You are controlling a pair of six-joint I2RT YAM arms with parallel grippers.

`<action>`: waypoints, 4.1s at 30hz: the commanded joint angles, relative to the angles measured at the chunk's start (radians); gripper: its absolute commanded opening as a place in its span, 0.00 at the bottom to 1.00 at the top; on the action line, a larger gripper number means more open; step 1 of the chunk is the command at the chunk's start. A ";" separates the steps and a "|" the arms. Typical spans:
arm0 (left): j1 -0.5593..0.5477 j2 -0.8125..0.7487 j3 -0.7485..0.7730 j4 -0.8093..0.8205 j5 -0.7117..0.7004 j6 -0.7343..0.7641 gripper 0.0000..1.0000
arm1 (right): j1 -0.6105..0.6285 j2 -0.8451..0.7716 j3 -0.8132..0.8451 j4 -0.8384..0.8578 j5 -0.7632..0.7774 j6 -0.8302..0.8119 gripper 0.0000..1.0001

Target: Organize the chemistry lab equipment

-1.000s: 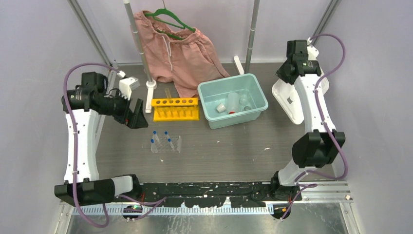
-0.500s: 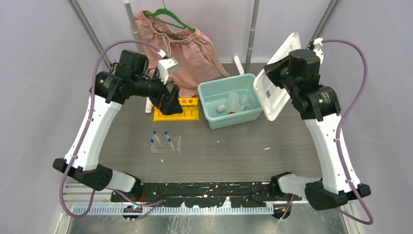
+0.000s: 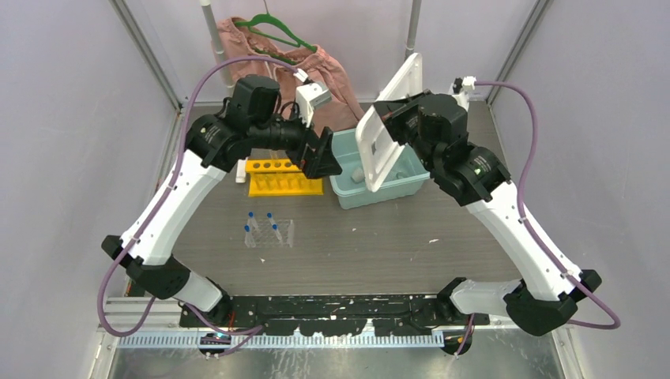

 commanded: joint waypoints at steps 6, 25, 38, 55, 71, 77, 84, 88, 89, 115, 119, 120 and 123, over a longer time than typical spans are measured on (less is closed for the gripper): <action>0.004 0.020 -0.030 0.165 -0.067 -0.013 0.94 | 0.083 0.065 0.062 0.243 0.118 0.105 0.01; 0.001 0.046 -0.060 0.241 -0.155 0.039 0.53 | 0.107 0.070 -0.005 0.346 0.066 0.212 0.01; 0.001 0.016 -0.115 0.290 -0.246 0.146 0.04 | 0.113 0.018 -0.054 0.368 0.030 0.229 0.06; 0.001 -0.195 -0.387 0.657 -0.478 0.848 0.00 | 0.108 -0.231 -0.002 -0.135 -0.088 -0.049 0.86; 0.016 -0.489 -0.882 1.269 -0.543 1.362 0.00 | -0.209 -0.116 0.111 -0.258 -0.357 -0.201 0.92; 0.043 -0.649 -1.036 1.258 -0.330 1.471 0.00 | -0.654 0.021 0.033 0.025 -0.999 -0.043 0.90; 0.042 -0.714 -1.142 1.223 -0.228 1.566 0.00 | -0.697 0.068 -0.106 0.318 -1.193 0.067 0.93; 0.041 -0.690 -1.156 1.273 -0.203 1.560 0.00 | -0.697 0.077 -0.185 0.391 -1.256 0.086 0.93; 0.042 -0.680 -1.153 1.290 -0.201 1.558 0.00 | -0.697 0.081 -0.205 0.402 -1.268 0.086 0.93; 0.041 -0.560 -1.147 1.322 -0.221 1.578 0.13 | -0.584 0.123 -0.420 0.565 -1.343 0.110 0.52; 0.034 -0.545 -1.140 1.171 -0.200 1.630 0.52 | -0.612 0.141 -0.370 0.497 -1.323 0.066 0.26; 0.030 -0.539 -1.132 1.115 -0.201 1.648 0.66 | -0.617 0.145 -0.361 0.495 -1.321 0.062 0.22; 0.010 -0.515 -1.089 0.951 -0.236 1.670 0.93 | -0.659 0.164 -0.344 0.493 -1.307 0.062 0.15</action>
